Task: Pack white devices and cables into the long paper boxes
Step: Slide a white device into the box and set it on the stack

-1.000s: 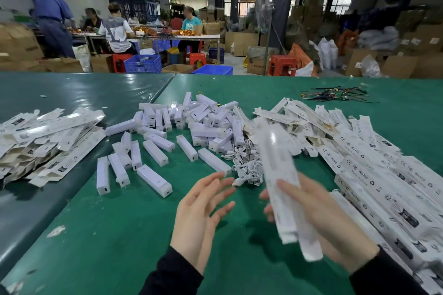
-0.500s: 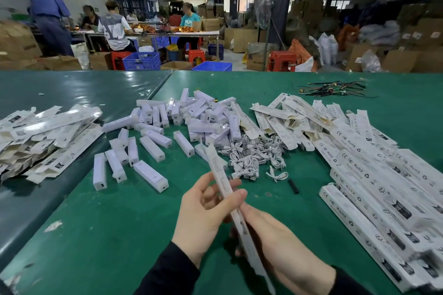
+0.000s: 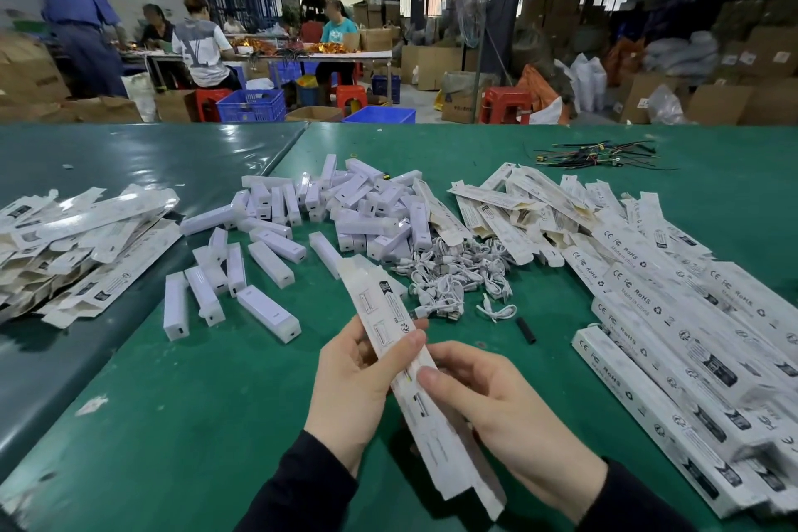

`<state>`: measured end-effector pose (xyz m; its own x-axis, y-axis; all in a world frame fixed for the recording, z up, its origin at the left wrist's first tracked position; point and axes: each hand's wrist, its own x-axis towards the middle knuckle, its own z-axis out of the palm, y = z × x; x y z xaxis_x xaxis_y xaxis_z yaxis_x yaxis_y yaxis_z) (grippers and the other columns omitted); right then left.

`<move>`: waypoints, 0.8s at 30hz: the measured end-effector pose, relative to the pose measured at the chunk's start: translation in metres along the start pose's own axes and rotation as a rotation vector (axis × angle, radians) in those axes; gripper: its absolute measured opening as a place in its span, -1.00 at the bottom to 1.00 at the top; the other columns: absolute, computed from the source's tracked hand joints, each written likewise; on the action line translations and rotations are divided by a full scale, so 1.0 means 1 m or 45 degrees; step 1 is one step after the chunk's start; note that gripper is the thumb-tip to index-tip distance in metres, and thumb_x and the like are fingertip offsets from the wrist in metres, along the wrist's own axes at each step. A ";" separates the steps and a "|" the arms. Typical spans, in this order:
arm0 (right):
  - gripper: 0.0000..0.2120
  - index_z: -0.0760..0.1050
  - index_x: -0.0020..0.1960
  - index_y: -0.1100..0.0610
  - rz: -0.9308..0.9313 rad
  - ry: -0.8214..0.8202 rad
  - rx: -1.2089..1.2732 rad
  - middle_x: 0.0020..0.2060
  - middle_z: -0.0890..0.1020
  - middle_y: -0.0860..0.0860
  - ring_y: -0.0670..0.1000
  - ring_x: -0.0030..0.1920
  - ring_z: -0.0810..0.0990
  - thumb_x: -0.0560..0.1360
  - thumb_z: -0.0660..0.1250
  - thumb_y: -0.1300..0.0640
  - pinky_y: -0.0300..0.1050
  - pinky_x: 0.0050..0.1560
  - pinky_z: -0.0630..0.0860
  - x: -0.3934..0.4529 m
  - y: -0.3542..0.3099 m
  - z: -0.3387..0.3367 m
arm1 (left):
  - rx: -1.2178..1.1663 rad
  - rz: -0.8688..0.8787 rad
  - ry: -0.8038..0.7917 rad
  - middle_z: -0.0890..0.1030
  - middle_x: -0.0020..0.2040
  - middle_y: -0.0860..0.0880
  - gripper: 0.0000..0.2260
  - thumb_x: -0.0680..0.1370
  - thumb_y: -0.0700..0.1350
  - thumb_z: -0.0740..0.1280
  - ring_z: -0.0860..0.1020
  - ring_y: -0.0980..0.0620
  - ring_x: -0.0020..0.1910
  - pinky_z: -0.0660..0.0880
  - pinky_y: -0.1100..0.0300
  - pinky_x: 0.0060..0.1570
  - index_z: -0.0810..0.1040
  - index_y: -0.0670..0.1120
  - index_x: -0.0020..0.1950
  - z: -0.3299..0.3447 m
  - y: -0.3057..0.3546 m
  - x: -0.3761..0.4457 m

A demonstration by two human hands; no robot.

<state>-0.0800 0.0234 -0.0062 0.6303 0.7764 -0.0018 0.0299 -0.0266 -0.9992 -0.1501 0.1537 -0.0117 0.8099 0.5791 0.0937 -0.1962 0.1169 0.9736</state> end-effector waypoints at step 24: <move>-0.87 0.63 0.00 0.04 -0.133 0.210 0.067 -0.16 0.69 -0.08 -0.14 -0.22 0.61 0.49 0.40 0.23 -0.32 -0.32 0.48 0.007 -0.006 -0.023 | -0.061 -0.350 -0.603 0.68 -0.11 -0.24 -0.39 0.39 -0.29 0.40 0.67 -0.28 -0.18 0.59 0.11 -0.35 0.30 0.07 0.36 0.004 0.004 -0.010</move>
<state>-0.0581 0.0144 0.0005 0.7444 0.6596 0.1040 0.0636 0.0850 -0.9944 -0.1575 0.1452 -0.0079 0.9930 0.0966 -0.0682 0.0415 0.2559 0.9658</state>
